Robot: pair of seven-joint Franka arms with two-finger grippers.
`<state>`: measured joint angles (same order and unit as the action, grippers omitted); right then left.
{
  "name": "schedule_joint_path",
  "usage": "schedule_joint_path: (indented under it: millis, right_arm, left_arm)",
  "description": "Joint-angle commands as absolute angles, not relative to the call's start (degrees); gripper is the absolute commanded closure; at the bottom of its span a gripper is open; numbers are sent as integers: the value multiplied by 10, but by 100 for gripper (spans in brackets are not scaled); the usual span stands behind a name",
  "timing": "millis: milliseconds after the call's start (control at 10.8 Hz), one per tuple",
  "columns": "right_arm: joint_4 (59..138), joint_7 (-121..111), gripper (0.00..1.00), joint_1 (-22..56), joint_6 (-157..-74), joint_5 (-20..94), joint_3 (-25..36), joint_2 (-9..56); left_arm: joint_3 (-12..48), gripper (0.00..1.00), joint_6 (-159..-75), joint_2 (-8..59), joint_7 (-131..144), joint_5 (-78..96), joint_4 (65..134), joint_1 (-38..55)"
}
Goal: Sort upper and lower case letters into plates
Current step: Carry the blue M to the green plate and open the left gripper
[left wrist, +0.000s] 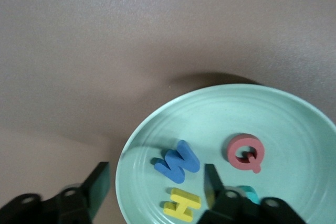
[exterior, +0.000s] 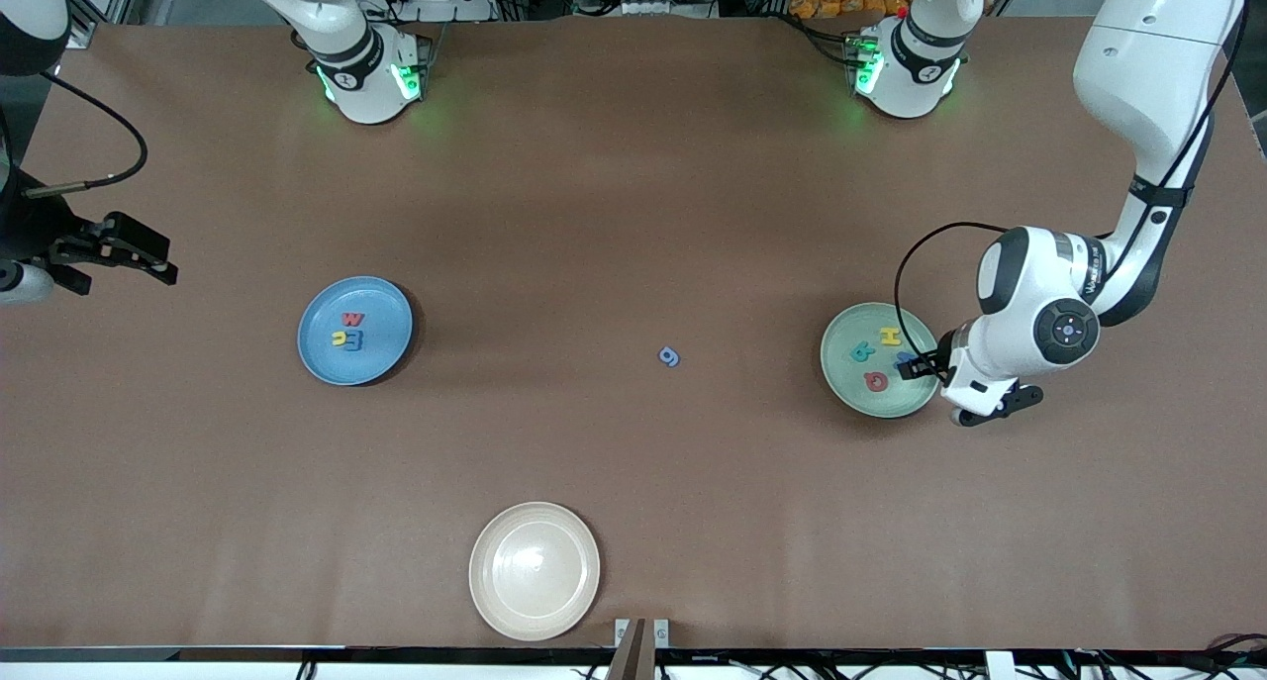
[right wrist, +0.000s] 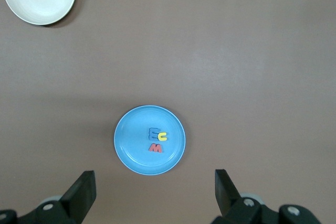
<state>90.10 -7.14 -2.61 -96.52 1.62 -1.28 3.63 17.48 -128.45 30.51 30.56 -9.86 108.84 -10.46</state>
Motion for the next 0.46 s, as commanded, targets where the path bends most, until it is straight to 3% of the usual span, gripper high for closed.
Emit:
schedule_joint_path:
  millis: [0,370]
  right_arm:
    - [900,-32,0,40,-1013,18,-69,96]
    - [900,-30,0,38,-1013,18,-61,95]
  left_arm:
    - [180,0,-1284,297,291,-118,1080,-105]
    - [185,0,-1244,266,251,-139,1038,-103]
